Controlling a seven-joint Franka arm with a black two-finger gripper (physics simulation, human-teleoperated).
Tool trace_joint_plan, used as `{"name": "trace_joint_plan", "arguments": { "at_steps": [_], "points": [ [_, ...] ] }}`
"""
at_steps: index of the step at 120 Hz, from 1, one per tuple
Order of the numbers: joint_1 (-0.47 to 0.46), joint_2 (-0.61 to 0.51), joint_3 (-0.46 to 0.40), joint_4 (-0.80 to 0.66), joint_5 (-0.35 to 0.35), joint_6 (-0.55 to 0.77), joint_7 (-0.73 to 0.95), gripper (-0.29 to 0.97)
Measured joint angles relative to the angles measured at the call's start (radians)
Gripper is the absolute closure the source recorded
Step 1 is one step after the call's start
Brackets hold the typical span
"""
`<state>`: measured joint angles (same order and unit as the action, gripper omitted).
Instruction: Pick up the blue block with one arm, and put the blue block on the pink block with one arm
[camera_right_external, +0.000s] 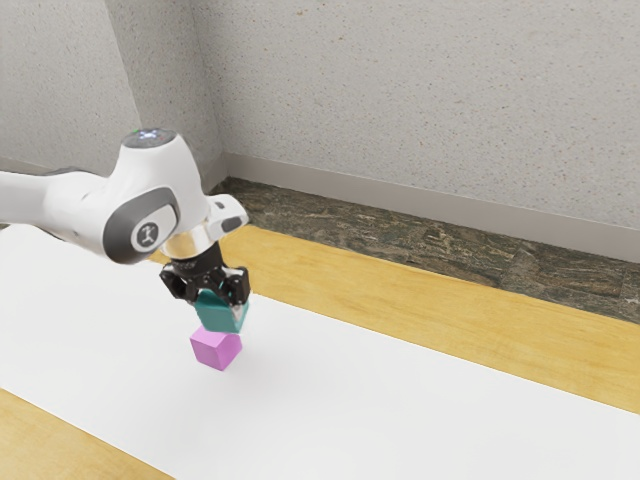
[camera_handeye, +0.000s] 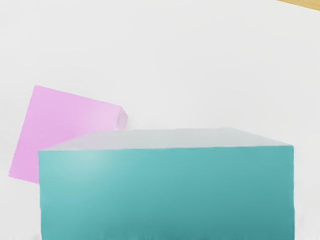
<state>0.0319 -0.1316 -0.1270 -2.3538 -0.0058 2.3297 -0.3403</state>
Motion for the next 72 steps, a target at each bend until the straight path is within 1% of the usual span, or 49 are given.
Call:
{"name": "trace_joint_plan", "arguments": {
  "at_steps": [6,14,28,32,37,41,51,60,72],
  "points": [
    [0.022,-0.024,0.009,-0.018,0.007,-0.019,-0.004,0.38],
    [0.047,-0.03,0.025,-0.027,0.017,-0.039,-0.007,0.38],
    [0.1,-0.001,0.03,-0.022,0.034,-0.062,-0.011,0.38],
    [0.124,0.007,0.016,-0.019,0.038,-0.067,-0.011,0.38],
    [0.167,0.013,-0.026,-0.017,0.042,-0.071,-0.012,0.38],
    [0.185,0.018,-0.046,-0.015,0.045,-0.074,-0.012,0.39],
    [0.2,0.041,-0.064,0.001,0.048,-0.079,-0.012,0.39],
    [0.208,0.082,-0.067,0.034,0.05,-0.082,-0.008,0.39],
    [0.215,0.106,-0.068,0.059,0.052,-0.085,-0.001,0.39]
  ]
}}
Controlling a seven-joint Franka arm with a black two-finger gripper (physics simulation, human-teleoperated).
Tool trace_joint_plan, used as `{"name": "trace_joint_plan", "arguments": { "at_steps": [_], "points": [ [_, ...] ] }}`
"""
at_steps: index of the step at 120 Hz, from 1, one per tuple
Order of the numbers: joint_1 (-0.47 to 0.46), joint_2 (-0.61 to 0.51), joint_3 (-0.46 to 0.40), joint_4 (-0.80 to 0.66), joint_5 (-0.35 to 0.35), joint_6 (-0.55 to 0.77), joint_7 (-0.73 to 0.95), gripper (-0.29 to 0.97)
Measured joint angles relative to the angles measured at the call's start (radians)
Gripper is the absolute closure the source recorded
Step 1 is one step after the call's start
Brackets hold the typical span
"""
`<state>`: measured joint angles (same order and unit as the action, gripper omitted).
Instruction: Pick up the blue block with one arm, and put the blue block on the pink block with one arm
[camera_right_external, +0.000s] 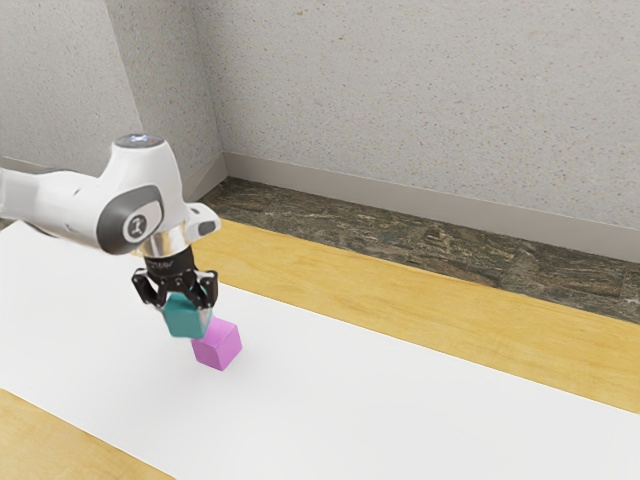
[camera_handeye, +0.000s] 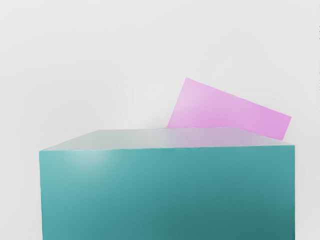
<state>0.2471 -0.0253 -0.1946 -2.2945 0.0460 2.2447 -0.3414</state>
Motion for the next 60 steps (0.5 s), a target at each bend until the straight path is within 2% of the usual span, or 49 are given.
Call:
{"name": "trace_joint_plan", "arguments": {
  "at_steps": [60],
  "points": [
    [-0.01,0.029,-0.031,0.038,0.003,0.001,0.118,0.4]
  ]
}}
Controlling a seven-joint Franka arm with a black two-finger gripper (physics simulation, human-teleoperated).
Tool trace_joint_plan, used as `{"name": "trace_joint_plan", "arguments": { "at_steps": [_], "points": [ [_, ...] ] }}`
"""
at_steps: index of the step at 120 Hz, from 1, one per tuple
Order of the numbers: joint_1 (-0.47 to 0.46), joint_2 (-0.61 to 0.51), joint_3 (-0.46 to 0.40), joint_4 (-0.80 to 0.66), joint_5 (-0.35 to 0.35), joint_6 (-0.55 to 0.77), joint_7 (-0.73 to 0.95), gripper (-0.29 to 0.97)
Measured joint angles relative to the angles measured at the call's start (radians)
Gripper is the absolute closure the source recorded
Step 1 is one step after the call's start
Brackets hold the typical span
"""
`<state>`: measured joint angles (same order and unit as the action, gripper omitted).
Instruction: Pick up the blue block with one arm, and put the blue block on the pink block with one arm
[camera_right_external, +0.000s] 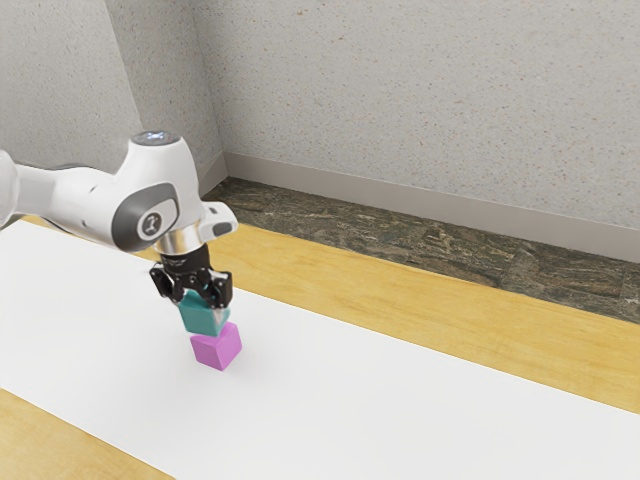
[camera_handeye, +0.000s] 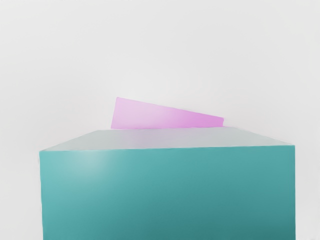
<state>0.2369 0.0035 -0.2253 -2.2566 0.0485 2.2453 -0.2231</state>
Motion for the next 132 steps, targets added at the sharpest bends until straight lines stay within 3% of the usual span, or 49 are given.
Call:
{"name": "trace_joint_plan", "arguments": {
  "at_steps": [38,116,132],
  "points": [
    [-0.044,0.016,0.004,0.004,0.001,0.006,0.065,0.4],
    [-0.023,-0.009,0.019,-0.019,0.002,0.011,0.129,0.4],
    [-0.005,-0.009,0.012,-0.017,-0.004,0.01,0.141,0.26]
  ]
}}
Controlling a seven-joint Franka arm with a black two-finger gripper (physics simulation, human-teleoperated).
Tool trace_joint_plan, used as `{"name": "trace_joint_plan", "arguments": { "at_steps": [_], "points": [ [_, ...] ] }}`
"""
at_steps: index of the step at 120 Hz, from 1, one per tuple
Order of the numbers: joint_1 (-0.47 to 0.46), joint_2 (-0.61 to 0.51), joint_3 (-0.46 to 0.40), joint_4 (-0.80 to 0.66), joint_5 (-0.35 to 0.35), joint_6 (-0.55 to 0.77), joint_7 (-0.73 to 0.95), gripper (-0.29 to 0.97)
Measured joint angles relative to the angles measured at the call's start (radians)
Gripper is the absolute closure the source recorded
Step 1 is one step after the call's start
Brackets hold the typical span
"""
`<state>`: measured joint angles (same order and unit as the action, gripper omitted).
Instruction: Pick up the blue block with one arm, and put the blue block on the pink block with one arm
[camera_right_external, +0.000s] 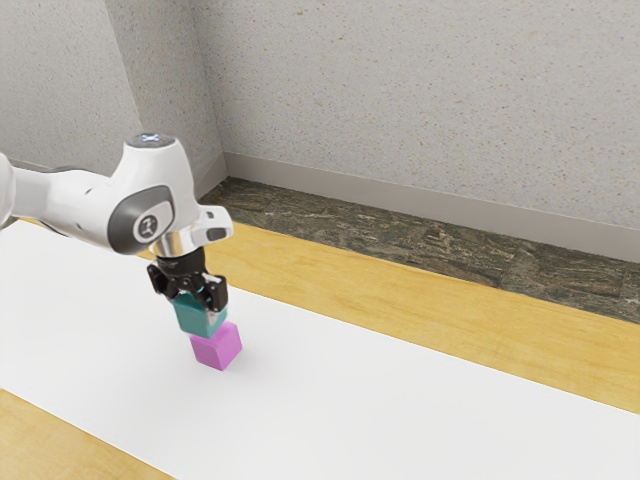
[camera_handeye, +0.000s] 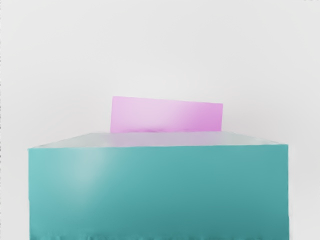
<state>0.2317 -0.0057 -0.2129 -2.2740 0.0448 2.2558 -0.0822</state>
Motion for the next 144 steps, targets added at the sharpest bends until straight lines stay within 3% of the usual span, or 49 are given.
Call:
{"name": "trace_joint_plan", "arguments": {
  "at_steps": [25,42,54,62,69,76,89,102,144],
  "points": [
    [0.022,-0.024,-0.003,0.004,-0.006,-0.002,0.02,0.1],
    [0.004,-0.254,-0.029,0.006,0.059,-0.023,0.023,0.05],
    [-0.006,-0.319,-0.044,0.054,0.09,-0.056,-0.006,0.03],
    [-0.043,-0.322,-0.022,0.263,0.07,-0.169,-0.116,0.02],
    [-0.126,-0.288,0.108,0.504,0.054,-0.337,-0.243,0.02],
    [-0.175,-0.258,0.2,0.603,0.046,-0.48,-0.358,0.01],
    [-0.19,-0.234,0.239,0.6,0.035,-0.657,-0.541,0.01],
    [-0.191,-0.231,0.247,0.572,0.018,-0.751,-0.694,0.0],
    [-0.172,-0.237,0.248,0.527,-0.034,-0.836,-1.037,0.0]
  ]
}}
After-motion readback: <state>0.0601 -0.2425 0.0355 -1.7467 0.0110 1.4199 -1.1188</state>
